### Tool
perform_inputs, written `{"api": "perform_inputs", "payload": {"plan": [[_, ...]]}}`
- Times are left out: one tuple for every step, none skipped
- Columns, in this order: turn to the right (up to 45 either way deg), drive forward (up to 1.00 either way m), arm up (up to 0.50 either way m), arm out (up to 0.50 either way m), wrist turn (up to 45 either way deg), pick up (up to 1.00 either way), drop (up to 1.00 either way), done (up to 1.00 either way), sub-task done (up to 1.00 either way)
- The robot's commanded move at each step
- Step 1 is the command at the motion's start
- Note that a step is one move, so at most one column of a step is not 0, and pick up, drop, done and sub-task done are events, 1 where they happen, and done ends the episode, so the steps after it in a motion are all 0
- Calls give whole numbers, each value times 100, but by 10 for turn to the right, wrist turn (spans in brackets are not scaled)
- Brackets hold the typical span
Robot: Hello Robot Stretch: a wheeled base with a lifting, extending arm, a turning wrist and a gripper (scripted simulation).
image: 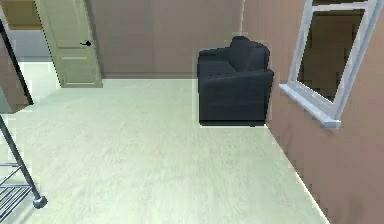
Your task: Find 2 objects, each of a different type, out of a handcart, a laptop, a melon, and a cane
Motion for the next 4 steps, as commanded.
{"api": "perform_inputs", "payload": {"plan": [[-90,0,0,0,0,0,0,0,0],[0,5,0,0,0,0,0,0,0],[-450,0,0,0,0,0,0,0,0],[-210,0,0,0,0,0,0,0,0]]}}
